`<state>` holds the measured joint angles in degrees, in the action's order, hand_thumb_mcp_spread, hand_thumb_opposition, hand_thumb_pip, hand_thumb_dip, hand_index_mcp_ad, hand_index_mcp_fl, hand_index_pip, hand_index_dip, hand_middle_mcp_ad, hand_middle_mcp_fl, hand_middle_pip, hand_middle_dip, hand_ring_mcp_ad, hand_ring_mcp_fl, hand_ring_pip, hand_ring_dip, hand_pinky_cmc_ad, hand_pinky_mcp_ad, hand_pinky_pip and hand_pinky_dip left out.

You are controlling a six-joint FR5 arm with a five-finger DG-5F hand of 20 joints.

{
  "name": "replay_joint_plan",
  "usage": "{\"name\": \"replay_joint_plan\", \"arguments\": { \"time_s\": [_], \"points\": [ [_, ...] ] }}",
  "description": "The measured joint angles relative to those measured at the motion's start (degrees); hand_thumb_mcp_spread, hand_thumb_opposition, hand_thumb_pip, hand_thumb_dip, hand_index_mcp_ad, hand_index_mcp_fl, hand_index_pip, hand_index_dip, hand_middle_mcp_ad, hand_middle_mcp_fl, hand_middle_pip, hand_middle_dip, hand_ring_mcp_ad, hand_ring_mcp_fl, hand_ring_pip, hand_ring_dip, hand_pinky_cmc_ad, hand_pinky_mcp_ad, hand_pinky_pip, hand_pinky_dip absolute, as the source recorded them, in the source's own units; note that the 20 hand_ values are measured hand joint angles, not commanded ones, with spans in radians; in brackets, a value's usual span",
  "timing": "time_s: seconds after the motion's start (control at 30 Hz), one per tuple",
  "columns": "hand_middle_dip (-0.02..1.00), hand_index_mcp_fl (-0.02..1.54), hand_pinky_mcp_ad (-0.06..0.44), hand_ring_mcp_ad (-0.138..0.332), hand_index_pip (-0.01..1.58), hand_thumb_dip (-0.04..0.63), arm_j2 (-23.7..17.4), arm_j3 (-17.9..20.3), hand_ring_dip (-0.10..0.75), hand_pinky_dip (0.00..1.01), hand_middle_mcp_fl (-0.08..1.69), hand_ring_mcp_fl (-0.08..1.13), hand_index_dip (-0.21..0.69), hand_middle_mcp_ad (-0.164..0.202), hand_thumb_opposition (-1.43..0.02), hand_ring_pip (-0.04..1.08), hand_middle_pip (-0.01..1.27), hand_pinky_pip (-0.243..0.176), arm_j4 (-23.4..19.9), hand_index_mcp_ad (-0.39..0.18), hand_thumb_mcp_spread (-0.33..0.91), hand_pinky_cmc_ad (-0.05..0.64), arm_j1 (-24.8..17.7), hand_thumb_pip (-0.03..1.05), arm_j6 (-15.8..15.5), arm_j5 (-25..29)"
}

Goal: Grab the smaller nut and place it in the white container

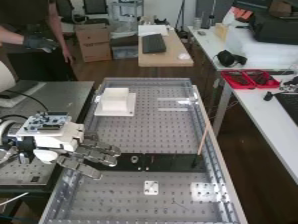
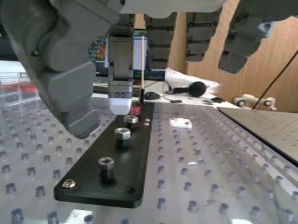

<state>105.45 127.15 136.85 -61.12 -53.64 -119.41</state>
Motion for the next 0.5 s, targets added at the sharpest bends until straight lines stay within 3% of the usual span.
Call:
{"name": "replay_joint_plan", "arguments": {
  "time_s": [0.5],
  "points": [
    [0.23,0.01,0.297,0.152,1.51,0.188,2.1,0.6,0.110,0.15,0.12,0.01,0.164,0.065,-0.81,0.08,0.12,-0.026,-3.3,-0.122,0.39,0.333,0.5,0.72,-2.8,-2.2]
  ]
}}
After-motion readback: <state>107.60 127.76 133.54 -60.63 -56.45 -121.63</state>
